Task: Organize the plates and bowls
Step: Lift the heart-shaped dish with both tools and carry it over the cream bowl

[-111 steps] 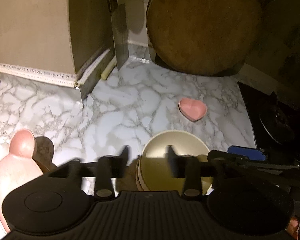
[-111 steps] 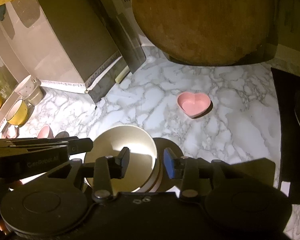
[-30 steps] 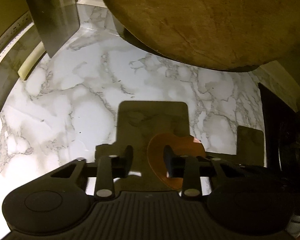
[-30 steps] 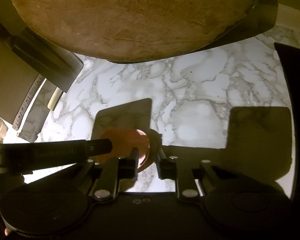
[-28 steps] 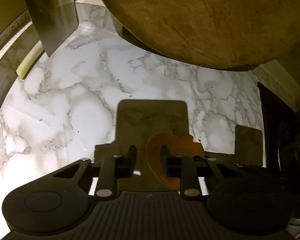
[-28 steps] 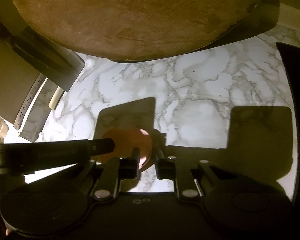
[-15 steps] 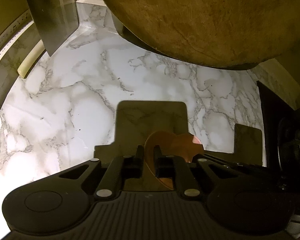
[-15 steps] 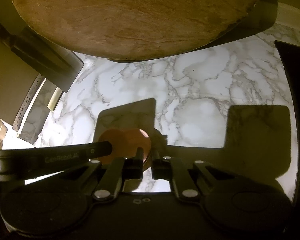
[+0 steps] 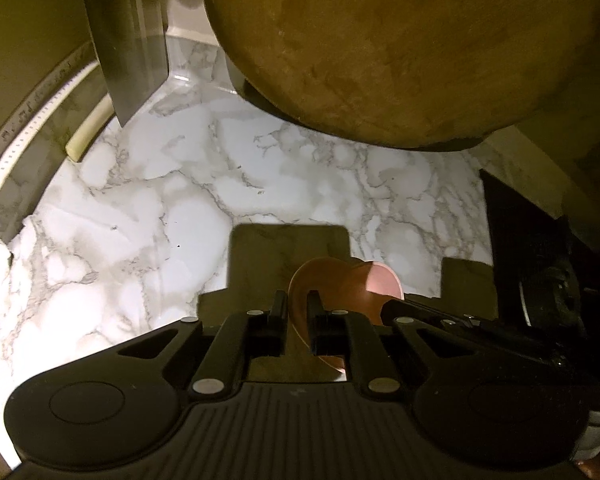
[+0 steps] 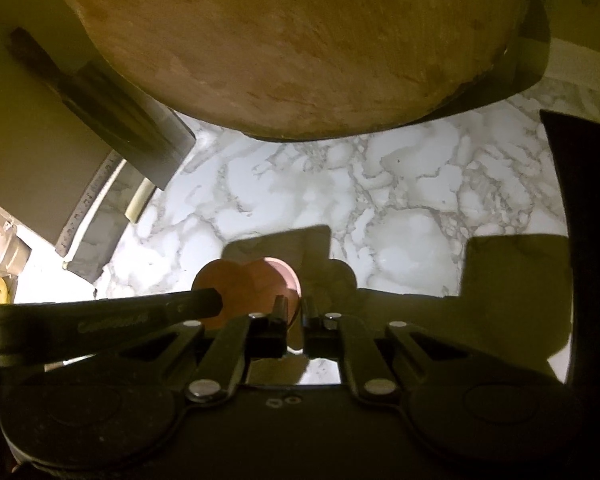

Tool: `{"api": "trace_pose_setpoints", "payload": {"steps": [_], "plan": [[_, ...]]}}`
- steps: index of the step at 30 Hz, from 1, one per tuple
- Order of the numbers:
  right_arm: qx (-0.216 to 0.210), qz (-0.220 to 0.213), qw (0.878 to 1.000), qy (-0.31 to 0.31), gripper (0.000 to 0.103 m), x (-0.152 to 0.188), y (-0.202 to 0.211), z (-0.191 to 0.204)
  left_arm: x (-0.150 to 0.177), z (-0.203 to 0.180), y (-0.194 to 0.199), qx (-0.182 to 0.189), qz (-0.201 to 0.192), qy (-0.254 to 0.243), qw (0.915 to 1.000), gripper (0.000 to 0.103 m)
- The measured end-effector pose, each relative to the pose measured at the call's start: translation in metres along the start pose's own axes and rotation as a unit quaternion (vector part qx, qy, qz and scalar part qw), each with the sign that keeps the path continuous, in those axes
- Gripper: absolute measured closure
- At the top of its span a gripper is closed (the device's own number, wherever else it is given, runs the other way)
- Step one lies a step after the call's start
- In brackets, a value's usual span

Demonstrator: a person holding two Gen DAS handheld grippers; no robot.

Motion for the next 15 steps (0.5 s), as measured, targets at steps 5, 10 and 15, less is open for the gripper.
{"api": "trace_pose_setpoints", "payload": {"steps": [5, 10, 15], "plan": [[-0.003, -0.013, 1.0, 0.008, 0.098, 0.004, 0.017, 0.017, 0.005, 0.005, 0.024, 0.003, -0.021, -0.004, 0.9998, 0.094], [-0.007, -0.028, 0.999, 0.017, 0.098, 0.009, 0.033, 0.033, 0.014, 0.011, 0.048, 0.008, -0.036, -0.005, 0.9993, 0.094], [-0.011, -0.036, 0.999, 0.025, 0.098, 0.019, 0.047, 0.05, 0.025, 0.019, 0.067, 0.008, -0.047, -0.009, 0.9988, 0.094]]}}
Point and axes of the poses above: each gripper's, at about its wrist camera, not at the fingertips, and y roughly against the way its jaws point, z to its left, x to its underside, the point moved 8 cm from there along -y, roughly the way its jaws point, and after that the axes turned 10 degrees about -x, right-handed, at the moved point
